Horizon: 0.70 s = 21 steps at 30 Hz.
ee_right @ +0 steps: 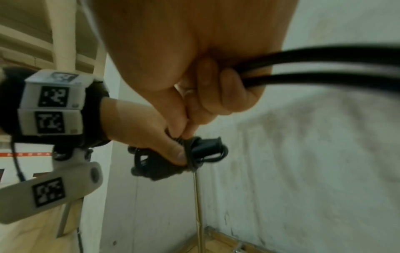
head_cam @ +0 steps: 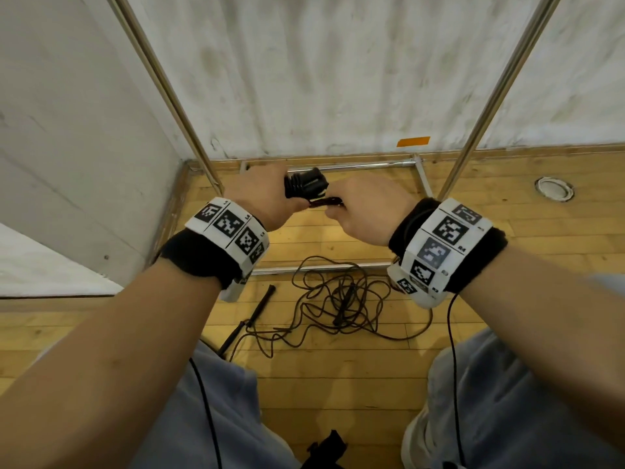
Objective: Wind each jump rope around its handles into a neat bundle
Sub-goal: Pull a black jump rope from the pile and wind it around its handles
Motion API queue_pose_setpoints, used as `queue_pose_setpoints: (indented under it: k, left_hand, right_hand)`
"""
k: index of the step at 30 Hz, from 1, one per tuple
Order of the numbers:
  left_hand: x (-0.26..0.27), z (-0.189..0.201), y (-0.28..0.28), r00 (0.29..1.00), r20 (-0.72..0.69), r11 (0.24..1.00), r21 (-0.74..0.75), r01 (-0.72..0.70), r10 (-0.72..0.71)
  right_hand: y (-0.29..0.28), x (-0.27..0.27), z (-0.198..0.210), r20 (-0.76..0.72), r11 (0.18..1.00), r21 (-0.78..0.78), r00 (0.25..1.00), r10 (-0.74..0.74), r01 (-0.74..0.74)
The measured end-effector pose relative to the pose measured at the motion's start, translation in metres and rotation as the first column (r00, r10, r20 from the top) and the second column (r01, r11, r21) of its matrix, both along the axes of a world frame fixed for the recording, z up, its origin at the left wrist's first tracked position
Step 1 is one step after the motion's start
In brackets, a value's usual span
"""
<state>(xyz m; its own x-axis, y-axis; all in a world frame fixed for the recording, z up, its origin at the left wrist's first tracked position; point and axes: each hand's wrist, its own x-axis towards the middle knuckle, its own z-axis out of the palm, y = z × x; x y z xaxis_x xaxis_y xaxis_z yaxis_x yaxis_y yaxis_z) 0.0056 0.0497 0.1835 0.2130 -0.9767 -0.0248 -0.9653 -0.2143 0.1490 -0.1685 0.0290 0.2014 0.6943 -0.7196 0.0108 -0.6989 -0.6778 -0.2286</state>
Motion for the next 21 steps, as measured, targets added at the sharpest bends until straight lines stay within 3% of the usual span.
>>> queue_pose_setpoints:
  k: [4, 13, 18, 21]
  left_hand:
    - [-0.011, -0.002, 0.0, 0.983, -0.108, 0.981, 0.104, 0.161, -0.15]
    - [-0.026, 0.004, 0.01, 0.881, -0.382, 0.942, 0.068, 0.328, -0.279]
    - [-0.029, 0.008, 0.018, 0.786, -0.552, 0.949, -0.031, 0.313, -0.278]
    - [-0.029, 0.016, 0.02, 0.747, -0.596, 0.947, -0.076, 0.311, -0.293]
  right_hand:
    - [-0.009, -0.004, 0.007, 0.104, 0.999, -0.003, 0.994, 0.034, -0.034]
    - [-0.024, -0.011, 0.007, 0.305, 0.979, 0.202, 0.951, -0.056, -0.007]
    - [-0.032, -0.017, 0.009, 0.509, 0.913, 0.407, 0.829, -0.233, 0.007]
    - [-0.038, -0.02, 0.01, 0.549, 0.824, 0.566, 0.763, -0.343, -0.037]
